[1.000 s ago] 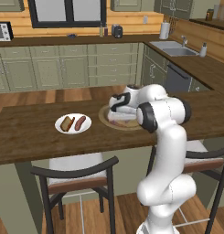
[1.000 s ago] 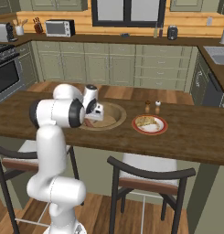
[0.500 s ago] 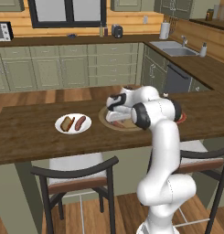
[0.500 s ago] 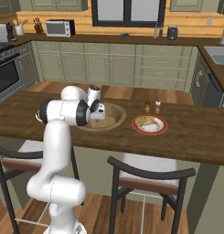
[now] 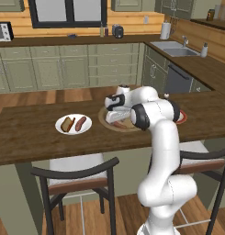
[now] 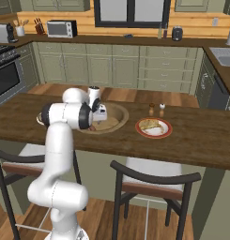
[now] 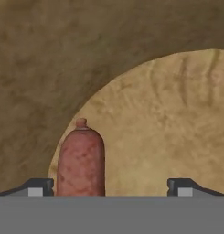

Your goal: Place one bun and one sausage from the bowl on each plate.

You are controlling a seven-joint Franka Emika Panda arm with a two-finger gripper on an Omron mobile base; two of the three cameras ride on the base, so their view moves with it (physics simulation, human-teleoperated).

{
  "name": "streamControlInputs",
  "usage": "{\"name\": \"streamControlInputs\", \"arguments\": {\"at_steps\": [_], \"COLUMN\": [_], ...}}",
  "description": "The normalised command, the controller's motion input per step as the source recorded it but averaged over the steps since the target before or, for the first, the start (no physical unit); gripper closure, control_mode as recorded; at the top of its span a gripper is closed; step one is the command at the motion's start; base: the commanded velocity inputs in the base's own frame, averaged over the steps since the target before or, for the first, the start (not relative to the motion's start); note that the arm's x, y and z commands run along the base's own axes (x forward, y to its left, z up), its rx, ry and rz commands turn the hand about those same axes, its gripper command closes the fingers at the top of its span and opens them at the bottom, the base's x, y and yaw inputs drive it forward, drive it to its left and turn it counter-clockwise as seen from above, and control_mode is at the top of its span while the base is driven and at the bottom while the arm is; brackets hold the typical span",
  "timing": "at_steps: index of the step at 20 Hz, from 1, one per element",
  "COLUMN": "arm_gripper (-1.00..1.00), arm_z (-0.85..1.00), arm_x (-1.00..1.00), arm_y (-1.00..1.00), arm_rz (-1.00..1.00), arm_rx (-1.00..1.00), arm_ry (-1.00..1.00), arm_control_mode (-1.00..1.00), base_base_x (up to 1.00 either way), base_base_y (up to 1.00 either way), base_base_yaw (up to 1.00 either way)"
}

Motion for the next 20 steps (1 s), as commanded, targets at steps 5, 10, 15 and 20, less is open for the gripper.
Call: {"name": "streamControlInputs", "arguments": {"at_steps": [5, 10, 15, 20], "arm_gripper": [-1.00, 1.00, 1.00, 1.00], "arm_z": [-0.75, -0.97, -0.99, -0.73], "arm_x": [-0.59, -0.14, -0.02, -0.02], "arm_y": [-0.21, -0.24, -0.19, -0.38], "arm_rz": [0.05, 0.04, 0.04, 0.03], "arm_rx": [-0.09, -0.05, -0.01, 0.00], "arm_ry": [0.00, 0.06, 0.05, 0.00], "arm_control_mode": [-1.00, -1.00, -1.00, -1.00], "base_base_x": [0.00, 0.00, 0.00, 0.00], "base_base_y": [0.00, 0.00, 0.00, 0.00], "base_base_yaw": [0.00, 0.00, 0.00, 0.00]}}
